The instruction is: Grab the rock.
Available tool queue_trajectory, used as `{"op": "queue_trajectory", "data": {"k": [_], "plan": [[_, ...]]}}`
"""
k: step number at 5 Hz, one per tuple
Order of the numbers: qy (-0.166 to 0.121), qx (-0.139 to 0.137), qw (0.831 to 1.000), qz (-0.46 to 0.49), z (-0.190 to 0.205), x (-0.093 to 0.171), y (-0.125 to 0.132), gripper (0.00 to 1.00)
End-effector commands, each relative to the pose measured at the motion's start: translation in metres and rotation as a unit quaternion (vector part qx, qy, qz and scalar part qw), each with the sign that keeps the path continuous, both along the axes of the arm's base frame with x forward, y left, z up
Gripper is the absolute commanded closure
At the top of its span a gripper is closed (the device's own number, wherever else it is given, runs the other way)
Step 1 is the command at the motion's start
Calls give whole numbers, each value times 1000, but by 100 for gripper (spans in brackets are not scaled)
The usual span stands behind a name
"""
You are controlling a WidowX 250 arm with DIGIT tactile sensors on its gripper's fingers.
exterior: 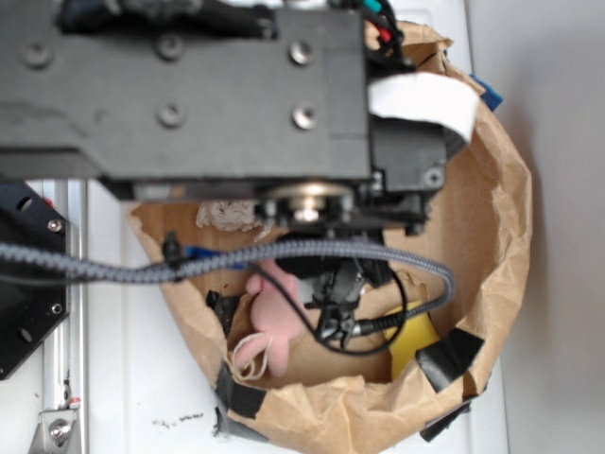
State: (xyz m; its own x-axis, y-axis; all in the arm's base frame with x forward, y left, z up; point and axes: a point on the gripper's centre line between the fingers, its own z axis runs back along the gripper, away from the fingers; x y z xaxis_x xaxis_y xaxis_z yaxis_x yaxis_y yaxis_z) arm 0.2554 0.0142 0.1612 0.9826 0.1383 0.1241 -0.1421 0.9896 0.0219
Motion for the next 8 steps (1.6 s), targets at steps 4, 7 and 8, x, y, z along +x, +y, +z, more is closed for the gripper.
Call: {"op": "queue_trajectory", "data": {"k": [4,7,8], "plan": [[-23,0,1000,-3,4,14,10,100],[-26,-6,1000,-4,8,8,7,100],[-26,-5,1000,-5,8,5,3,100]]}}
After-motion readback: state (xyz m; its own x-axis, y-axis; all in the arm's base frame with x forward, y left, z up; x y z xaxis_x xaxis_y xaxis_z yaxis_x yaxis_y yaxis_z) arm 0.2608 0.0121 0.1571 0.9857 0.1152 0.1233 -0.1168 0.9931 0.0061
